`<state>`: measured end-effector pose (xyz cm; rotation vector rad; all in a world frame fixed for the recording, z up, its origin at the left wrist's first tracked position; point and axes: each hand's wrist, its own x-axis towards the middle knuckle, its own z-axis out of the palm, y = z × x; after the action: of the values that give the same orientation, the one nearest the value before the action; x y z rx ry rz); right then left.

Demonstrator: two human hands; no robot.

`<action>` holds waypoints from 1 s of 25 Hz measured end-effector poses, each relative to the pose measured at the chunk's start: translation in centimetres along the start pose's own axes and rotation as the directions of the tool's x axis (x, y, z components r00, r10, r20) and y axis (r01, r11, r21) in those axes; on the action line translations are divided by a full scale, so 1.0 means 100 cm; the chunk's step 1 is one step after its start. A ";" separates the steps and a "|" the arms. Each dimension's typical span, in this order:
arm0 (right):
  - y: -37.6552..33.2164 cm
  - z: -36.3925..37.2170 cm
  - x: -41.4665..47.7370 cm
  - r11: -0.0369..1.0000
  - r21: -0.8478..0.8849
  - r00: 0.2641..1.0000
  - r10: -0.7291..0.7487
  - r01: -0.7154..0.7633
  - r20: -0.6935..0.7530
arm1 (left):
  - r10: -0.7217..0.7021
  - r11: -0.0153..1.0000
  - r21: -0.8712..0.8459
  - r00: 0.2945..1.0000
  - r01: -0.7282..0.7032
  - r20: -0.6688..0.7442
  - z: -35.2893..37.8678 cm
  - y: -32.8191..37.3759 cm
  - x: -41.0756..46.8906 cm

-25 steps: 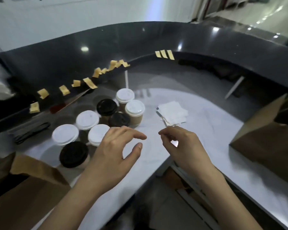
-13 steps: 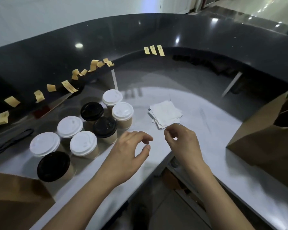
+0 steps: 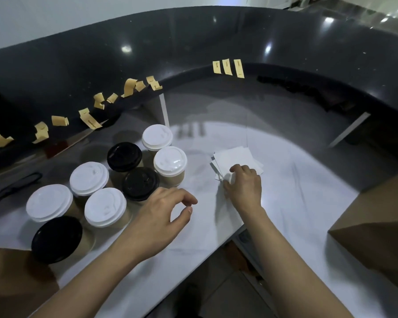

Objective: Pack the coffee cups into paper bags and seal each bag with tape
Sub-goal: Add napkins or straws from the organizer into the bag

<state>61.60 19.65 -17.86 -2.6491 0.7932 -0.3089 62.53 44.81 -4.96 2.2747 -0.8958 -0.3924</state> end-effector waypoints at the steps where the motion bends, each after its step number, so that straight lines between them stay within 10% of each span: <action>1: 0.002 0.007 0.002 0.999 -0.046 1.000 -0.008 0.008 0.005 | -0.008 1.000 0.002 1.000 0.008 -0.002 0.000 -0.002 0.002; 9: 0.015 0.014 0.015 0.999 -0.038 0.990 0.011 -0.016 -0.139 | -0.044 0.999 -0.003 0.999 0.044 0.001 -0.002 -0.012 0.018; 25: -0.080 -0.070 -0.047 0.824 0.537 0.976 -0.081 0.180 -0.204 | -0.160 0.949 -0.269 0.986 0.166 0.044 -0.005 -0.011 0.028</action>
<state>59.53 26.65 -8.78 -2.1395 0.4694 -0.7001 65.32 43.72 -5.44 2.0977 -0.6221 -0.5773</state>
